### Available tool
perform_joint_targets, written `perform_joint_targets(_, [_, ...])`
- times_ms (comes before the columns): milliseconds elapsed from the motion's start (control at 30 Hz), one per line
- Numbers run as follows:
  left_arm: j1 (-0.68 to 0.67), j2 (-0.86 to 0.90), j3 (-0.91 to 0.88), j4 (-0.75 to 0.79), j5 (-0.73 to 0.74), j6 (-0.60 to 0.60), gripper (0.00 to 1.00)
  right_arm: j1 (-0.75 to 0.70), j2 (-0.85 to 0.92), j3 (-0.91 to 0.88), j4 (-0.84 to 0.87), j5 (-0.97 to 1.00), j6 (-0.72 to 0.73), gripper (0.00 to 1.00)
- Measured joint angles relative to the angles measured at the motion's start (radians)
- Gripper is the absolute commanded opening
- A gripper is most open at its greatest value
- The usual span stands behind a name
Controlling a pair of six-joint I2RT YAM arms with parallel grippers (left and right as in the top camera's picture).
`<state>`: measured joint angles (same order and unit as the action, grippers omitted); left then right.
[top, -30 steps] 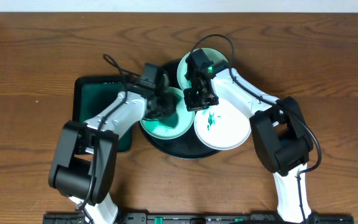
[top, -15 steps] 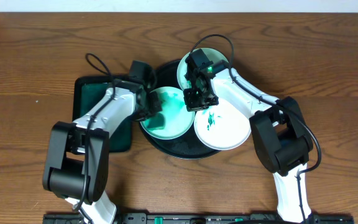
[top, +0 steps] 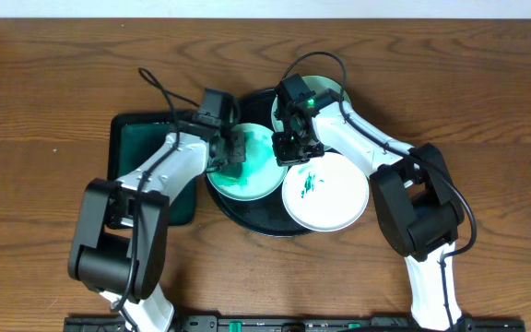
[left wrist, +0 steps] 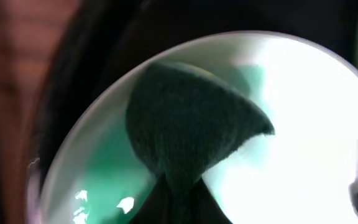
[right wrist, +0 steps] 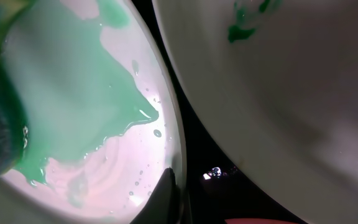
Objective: Clean dirty plates on tray and stack at the side
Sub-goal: 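Scrub the left plate with the sponge while the right gripper holds it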
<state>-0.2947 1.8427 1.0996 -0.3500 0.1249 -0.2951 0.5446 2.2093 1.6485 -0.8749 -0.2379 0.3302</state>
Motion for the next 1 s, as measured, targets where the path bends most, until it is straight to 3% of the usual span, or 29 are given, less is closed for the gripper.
perform_joint_targets(233, [-0.052, 0.007, -0.002, 0.128, 0.003, 0.015, 0.07, 0.0, 0.0, 0.0, -0.001, 0.0, 0.0, 0.01])
perform_joint_targets(433, [-0.027, 0.011, -0.003, 0.146, -0.022, 0.016, 0.07, 0.0, 0.0, 0.0, -0.001, 0.0, 0.0, 0.01])
perform_joint_targets(1000, [0.088, -0.005, 0.019, -0.073, -0.011, 0.031, 0.07, 0.0, 0.0, 0.002, -0.002, 0.0, -0.002, 0.01])
